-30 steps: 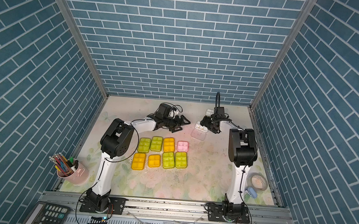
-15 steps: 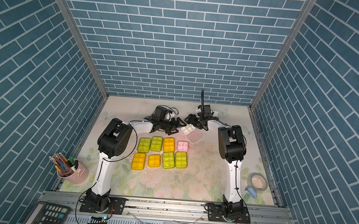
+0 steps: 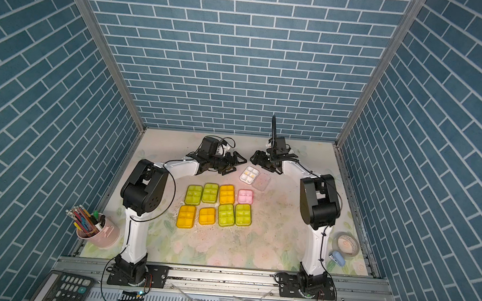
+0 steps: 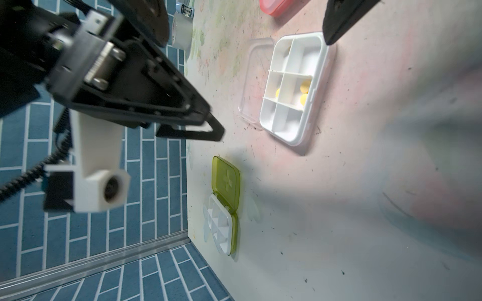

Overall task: Close pillboxes
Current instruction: Move the pillbox to the center of the board, then close the lid on the pillbox.

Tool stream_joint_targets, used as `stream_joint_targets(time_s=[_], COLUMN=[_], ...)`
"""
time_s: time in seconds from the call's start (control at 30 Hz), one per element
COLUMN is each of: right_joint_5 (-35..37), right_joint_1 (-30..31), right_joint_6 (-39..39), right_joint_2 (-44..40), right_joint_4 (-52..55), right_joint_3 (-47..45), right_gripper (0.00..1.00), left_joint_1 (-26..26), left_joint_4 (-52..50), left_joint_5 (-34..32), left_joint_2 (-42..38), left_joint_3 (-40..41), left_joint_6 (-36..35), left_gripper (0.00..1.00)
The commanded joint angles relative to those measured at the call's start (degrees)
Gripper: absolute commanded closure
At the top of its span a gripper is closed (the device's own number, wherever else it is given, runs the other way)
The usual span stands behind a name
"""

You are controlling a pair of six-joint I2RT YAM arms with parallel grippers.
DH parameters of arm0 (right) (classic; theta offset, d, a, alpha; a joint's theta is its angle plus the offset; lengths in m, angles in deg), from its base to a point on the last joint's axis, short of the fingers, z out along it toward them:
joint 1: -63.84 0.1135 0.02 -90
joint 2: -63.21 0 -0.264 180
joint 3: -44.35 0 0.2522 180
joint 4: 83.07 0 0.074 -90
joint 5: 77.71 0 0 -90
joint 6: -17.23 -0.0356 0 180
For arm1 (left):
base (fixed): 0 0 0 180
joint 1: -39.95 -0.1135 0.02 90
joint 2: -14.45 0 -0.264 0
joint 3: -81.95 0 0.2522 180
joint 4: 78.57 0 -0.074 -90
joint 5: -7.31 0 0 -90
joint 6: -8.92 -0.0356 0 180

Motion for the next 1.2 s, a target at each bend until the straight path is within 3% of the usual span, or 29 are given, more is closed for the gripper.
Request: stream_joint_targets(time_s=[0.0, 0.23, 0.5, 0.97, 1.17], right_joint_5=[1.27, -7.29, -5.72, -3.9, -7.28], right_joint_1=[-2.22, -4.58, -4.64, -4.54, -4.46], right_joint_6=[-6.92, -14.52, -21.5, -25.93, -25.96], right_joint_2=[-6.17, -11.06, -11.15, -4.8, -2.99], right_joint_4=[0.86, -7.3, -14.26, -19.68, -23.13], right_joint_3=[-7.44, -19.71, -26.78, -26.84, -26.13], right_gripper=[0.23, 0.22, 0.2, 0.19, 0.19], left_joint_1=[-0.27, -0.24, -0.05, 0.76, 1.27], left_joint_4=[-4.65, -5.56, -7.97, -9.16, -9.07], left_joint_5=[0.63, 1.68, 3.32, 3.26, 3.23], left_joint_2=[2.37, 5.06, 8.99, 8.92, 8.68], left_joint_3=[-3.62, -6.5, -10.59, -8.3, -7.89], left_joint_6=[-3.22, -4.75, -5.7, -6.91, -6.84], left_gripper=[0.07, 0.07, 0.07, 0.08, 0.07])
